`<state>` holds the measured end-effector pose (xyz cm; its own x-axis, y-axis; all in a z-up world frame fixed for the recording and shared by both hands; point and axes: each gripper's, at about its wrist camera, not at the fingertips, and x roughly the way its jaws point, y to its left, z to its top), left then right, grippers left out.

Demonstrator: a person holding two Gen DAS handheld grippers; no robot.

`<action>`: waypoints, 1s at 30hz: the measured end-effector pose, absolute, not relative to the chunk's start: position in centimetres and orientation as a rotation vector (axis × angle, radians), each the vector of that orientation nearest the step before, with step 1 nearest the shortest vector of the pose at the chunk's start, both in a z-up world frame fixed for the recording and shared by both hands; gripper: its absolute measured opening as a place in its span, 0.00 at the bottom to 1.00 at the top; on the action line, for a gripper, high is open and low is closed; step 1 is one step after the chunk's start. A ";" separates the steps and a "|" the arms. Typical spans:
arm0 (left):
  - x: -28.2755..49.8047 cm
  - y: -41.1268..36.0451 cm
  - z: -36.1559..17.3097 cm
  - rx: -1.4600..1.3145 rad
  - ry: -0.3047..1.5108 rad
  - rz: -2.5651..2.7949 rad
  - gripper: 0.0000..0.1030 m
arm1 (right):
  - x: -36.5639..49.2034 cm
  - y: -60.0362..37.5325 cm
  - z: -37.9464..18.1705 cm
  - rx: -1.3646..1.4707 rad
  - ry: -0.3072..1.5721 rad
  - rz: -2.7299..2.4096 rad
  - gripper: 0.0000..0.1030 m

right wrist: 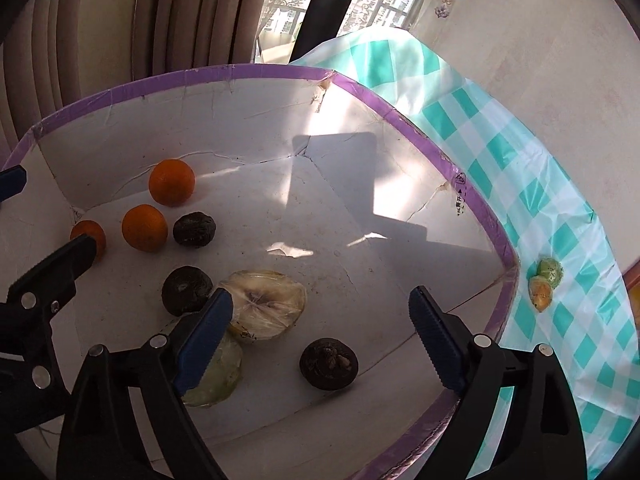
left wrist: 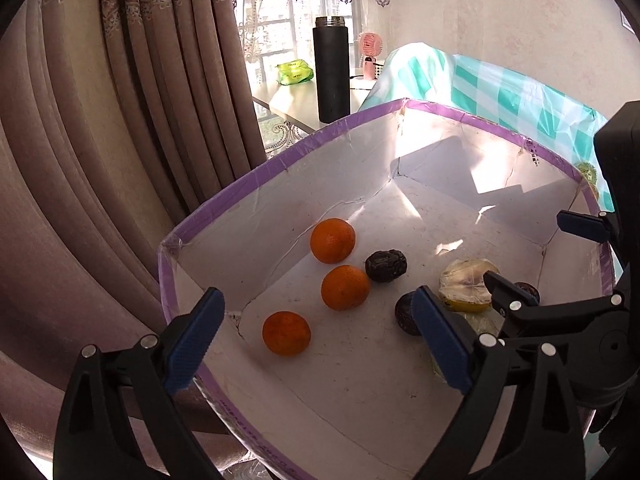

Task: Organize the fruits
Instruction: 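Open both tools to release the orange and halved fruit into the box, then move both tools back toward the remaining wrapped fruits on the cloth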

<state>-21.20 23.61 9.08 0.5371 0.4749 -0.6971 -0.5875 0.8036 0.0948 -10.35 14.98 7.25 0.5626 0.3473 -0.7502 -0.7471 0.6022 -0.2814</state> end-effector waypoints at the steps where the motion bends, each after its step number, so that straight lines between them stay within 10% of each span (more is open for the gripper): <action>1: -21.2 23.7 9.1 -0.159 0.778 0.635 0.92 | -10.4 14.9 7.3 -0.634 0.702 0.701 0.85; 21: -23.9 12.9 16.7 0.035 0.222 0.704 0.98 | -8.4 4.3 11.5 -0.137 0.463 0.765 0.85; 30: -19.4 3.4 16.0 0.045 0.287 0.308 0.98 | -1.7 -6.3 9.3 0.067 0.552 0.509 0.85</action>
<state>-19.40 3.37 15.98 0.9125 0.3055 -0.2719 -0.2927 0.9522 0.0877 -1.67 -6.33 9.34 0.7316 0.4796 -0.4845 -0.4442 0.8745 0.1949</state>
